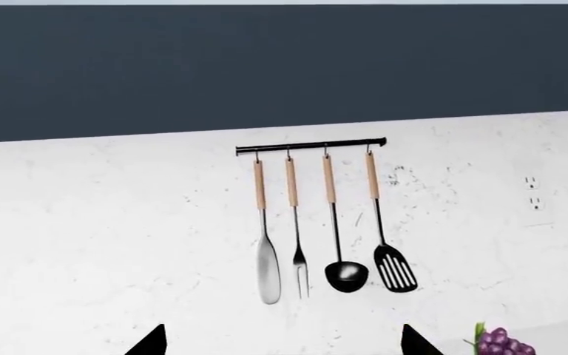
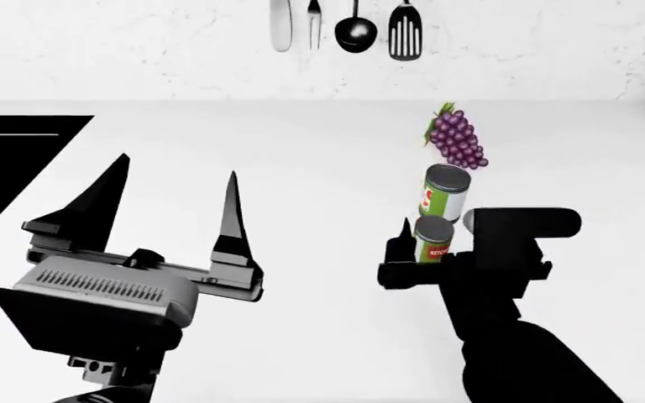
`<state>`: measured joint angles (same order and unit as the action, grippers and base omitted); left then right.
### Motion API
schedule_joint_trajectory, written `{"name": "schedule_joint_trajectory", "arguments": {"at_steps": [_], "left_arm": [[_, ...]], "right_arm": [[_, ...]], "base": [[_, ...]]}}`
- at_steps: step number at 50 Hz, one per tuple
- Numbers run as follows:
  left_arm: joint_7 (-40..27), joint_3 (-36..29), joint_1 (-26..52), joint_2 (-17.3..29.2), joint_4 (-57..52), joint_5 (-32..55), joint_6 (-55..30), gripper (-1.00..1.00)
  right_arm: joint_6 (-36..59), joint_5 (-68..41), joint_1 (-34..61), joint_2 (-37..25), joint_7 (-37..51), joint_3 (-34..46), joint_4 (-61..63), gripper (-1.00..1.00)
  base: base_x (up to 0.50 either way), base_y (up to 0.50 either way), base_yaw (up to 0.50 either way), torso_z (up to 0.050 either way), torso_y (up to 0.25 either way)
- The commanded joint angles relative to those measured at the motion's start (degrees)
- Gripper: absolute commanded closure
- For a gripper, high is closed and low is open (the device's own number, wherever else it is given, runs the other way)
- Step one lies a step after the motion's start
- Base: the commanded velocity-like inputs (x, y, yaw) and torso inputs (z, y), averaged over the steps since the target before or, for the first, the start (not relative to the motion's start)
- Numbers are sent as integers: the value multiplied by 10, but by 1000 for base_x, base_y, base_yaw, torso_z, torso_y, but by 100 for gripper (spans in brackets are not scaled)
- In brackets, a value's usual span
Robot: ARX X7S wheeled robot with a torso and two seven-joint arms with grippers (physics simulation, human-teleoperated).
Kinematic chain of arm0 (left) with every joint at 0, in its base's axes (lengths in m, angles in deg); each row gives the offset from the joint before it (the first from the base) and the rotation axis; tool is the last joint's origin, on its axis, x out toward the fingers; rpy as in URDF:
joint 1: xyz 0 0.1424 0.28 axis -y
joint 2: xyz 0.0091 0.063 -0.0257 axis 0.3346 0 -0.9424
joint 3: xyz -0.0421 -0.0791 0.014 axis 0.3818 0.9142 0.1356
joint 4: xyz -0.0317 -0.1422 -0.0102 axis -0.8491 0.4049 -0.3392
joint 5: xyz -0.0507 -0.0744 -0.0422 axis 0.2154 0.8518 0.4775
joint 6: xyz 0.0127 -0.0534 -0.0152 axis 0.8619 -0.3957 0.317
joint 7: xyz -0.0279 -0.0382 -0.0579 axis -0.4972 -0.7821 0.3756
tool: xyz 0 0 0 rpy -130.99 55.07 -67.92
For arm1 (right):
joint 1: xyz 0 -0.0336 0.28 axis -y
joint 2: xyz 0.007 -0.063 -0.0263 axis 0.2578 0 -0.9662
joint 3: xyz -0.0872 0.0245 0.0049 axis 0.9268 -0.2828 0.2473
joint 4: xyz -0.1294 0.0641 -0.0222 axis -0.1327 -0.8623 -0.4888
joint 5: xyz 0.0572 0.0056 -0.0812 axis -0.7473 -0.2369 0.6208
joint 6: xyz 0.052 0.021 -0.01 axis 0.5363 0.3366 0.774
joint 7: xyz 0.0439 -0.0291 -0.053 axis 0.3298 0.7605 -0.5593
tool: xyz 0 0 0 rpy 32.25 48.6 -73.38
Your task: Pick the cans from the counter and place them in their designated side in the cabinet.
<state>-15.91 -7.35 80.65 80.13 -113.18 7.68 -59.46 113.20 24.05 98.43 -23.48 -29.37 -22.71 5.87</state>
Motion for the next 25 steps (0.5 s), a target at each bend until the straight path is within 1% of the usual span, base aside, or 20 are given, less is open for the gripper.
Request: {"name": "schedule_joint_trajectory", "arguments": {"at_steps": [1,17,18,25], "left_arm": [[-4,-6,0,6,2,2,3,-100],[-9,-13,0,11,2,6,5,-100],[-9,-14,0,12,3,6,6,-100],[-11,-14,-1,14,4,8,8,-100]], "right_arm": [[-24,-5,18,7,-6,-6,-79,-100],[-38,-12,30,6,-5,-2,-127,-100],[-38,-13,30,6,-4,-2,-126,100],[-33,-17,30,5,2,0,-115,100]], "base": [[0,0,0,0,0],[0,0,0,0,0],[0,0,0,0,0],[0,0,0,0,0]]}}
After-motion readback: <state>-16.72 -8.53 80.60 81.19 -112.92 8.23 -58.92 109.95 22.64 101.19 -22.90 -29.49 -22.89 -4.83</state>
